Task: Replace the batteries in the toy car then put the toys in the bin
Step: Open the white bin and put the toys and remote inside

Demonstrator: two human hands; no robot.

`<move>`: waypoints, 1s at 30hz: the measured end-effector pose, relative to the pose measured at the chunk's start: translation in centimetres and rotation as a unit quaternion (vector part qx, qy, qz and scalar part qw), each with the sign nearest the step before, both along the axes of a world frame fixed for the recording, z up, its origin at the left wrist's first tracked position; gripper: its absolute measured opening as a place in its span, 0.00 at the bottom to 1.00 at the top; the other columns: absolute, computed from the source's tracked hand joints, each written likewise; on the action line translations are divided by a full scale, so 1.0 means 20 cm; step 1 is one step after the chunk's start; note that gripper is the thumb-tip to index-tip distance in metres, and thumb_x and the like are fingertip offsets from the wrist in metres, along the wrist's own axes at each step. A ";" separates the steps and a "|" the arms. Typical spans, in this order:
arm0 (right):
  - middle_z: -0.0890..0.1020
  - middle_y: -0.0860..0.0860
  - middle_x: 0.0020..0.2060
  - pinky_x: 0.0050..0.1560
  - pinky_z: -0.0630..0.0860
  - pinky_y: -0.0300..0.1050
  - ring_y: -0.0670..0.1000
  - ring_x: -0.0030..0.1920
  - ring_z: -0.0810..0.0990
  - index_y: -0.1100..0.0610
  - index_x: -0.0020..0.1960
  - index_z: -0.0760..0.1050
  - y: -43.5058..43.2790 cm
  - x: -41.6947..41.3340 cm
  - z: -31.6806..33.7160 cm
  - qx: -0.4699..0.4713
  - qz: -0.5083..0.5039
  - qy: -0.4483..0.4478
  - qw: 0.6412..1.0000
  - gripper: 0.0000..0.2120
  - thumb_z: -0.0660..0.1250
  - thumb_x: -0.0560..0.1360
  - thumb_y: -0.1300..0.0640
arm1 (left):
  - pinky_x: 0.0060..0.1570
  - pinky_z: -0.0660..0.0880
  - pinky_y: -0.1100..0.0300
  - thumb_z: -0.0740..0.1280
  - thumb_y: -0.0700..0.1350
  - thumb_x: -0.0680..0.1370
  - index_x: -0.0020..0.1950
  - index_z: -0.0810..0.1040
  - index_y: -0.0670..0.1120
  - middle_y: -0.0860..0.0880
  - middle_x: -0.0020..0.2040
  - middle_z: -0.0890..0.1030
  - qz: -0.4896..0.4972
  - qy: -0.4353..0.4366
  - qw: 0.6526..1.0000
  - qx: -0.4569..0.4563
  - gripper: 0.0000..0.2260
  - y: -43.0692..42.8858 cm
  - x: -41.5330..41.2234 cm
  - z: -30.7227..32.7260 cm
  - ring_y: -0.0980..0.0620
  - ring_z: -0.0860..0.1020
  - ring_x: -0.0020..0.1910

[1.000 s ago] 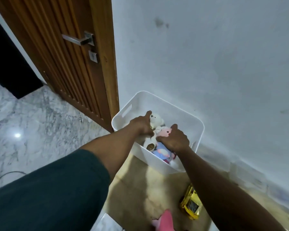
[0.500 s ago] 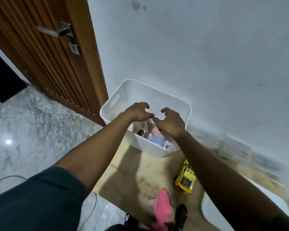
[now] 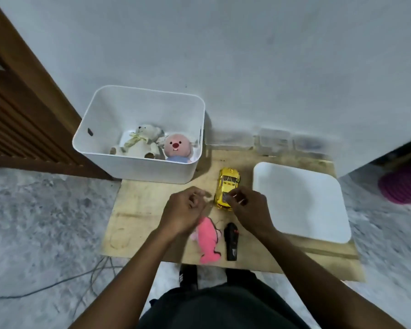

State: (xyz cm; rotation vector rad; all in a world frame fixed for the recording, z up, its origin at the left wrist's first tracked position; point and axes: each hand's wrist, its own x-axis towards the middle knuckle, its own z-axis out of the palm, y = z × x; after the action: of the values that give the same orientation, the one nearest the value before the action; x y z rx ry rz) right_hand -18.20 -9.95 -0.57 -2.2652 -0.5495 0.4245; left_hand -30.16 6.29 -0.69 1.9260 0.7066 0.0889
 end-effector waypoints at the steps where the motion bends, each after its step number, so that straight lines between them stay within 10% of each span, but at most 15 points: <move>1: 0.83 0.42 0.35 0.42 0.77 0.40 0.40 0.37 0.81 0.48 0.46 0.82 -0.05 -0.02 -0.06 -0.032 0.008 0.017 0.999 0.03 0.73 0.73 0.51 | 0.46 0.78 0.61 0.70 0.59 0.73 0.48 0.81 0.63 0.63 0.44 0.83 -0.026 0.043 0.999 0.005 0.05 -0.04 -0.02 -0.05 0.60 0.82 0.45; 4: 0.82 0.45 0.47 0.47 0.76 0.43 0.48 0.49 0.82 0.48 0.57 0.78 -0.16 -0.09 -0.18 -0.134 0.033 0.090 0.986 0.17 0.73 0.72 0.44 | 0.58 0.78 0.52 0.64 0.72 0.64 0.70 0.71 0.62 0.52 0.64 0.77 -0.121 0.168 0.978 0.038 0.35 -0.13 -0.05 -0.19 0.49 0.79 0.60; 8: 0.79 0.48 0.61 0.57 0.76 0.47 0.51 0.59 0.79 0.48 0.69 0.68 -0.21 -0.17 -0.30 -0.195 0.048 0.132 0.971 0.39 0.75 0.63 0.36 | 0.60 0.78 0.47 0.73 0.67 0.62 0.77 0.60 0.59 0.47 0.68 0.73 -0.144 0.225 0.964 0.005 0.47 -0.22 -0.08 -0.29 0.43 0.77 0.64; 12: 0.81 0.49 0.59 0.55 0.75 0.43 0.51 0.57 0.80 0.49 0.67 0.69 -0.23 -0.21 -0.38 -0.193 0.044 0.141 0.970 0.36 0.77 0.64 0.42 | 0.59 0.79 0.49 0.77 0.54 0.68 0.76 0.59 0.60 0.45 0.66 0.72 -0.122 0.203 0.971 0.011 0.42 -0.26 -0.10 -0.34 0.41 0.77 0.61; 22: 0.78 0.47 0.50 0.52 0.78 0.46 0.50 0.52 0.79 0.50 0.59 0.72 -0.17 -0.26 -0.26 -0.043 0.035 0.084 0.995 0.26 0.78 0.64 0.52 | 0.44 0.80 0.57 0.75 0.59 0.69 0.59 0.68 0.73 0.59 0.53 0.76 -0.006 0.039 0.999 0.002 0.24 -0.21 -0.16 -0.28 0.55 0.78 0.50; 26: 0.76 0.45 0.52 0.44 0.71 0.28 0.47 0.47 0.77 0.49 0.60 0.73 -0.04 -0.27 -0.08 0.067 0.025 0.006 0.997 0.28 0.79 0.64 0.57 | 0.52 0.79 0.58 0.77 0.49 0.70 0.70 0.71 0.64 0.67 0.59 0.74 0.073 -0.077 0.992 0.066 0.31 -0.10 -0.20 -0.11 0.63 0.75 0.57; 30: 0.77 0.43 0.52 0.45 0.72 0.30 0.45 0.49 0.78 0.43 0.58 0.72 0.20 -0.22 0.20 0.199 0.036 -0.073 0.977 0.30 0.78 0.62 0.61 | 0.57 0.80 0.54 0.74 0.43 0.69 0.70 0.75 0.55 0.65 0.64 0.76 0.141 -0.229 0.956 0.117 0.29 0.08 -0.14 0.20 0.64 0.76 0.62</move>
State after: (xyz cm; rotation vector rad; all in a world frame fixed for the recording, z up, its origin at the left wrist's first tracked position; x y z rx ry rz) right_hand -22.54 -6.03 3.40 -1.9030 -0.7243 0.1630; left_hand -32.95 7.79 3.22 1.9121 0.6678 0.8034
